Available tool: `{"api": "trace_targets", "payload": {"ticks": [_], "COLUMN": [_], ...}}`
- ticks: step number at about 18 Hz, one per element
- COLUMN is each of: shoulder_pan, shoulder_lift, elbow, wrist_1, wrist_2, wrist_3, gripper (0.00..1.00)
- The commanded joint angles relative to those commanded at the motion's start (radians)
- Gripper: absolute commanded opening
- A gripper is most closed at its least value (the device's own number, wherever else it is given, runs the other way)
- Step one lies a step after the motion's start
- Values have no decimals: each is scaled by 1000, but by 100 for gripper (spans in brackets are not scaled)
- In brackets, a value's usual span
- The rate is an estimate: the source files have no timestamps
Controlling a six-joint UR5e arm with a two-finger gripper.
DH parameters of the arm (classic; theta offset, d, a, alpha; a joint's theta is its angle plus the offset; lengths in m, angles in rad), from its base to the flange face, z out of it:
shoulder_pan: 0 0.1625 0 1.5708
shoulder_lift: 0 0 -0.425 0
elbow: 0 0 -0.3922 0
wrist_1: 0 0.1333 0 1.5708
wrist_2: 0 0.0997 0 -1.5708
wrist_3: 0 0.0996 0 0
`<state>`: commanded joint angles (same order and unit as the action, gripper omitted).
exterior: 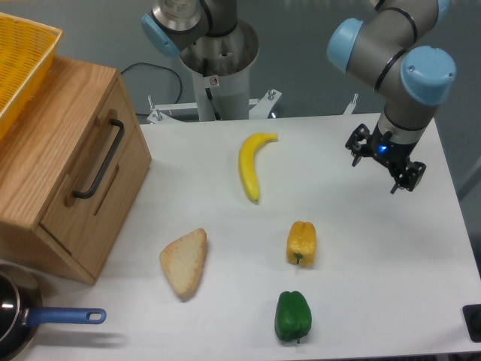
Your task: Slide open the top drawer
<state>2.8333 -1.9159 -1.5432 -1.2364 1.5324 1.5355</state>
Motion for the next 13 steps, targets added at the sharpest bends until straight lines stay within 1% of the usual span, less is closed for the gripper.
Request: {"api": "trace_targets", "payload": {"ticks": [8,10,13], "shoulder_pan": [2,9,11], "shoulder_lift": [8,9,26], "elbow": [5,-20,-70], "wrist_1": [0,8,78], "wrist_2": [-2,-2,2], "wrist_3": [11,14,0], "gripper": [100,100,100]}}
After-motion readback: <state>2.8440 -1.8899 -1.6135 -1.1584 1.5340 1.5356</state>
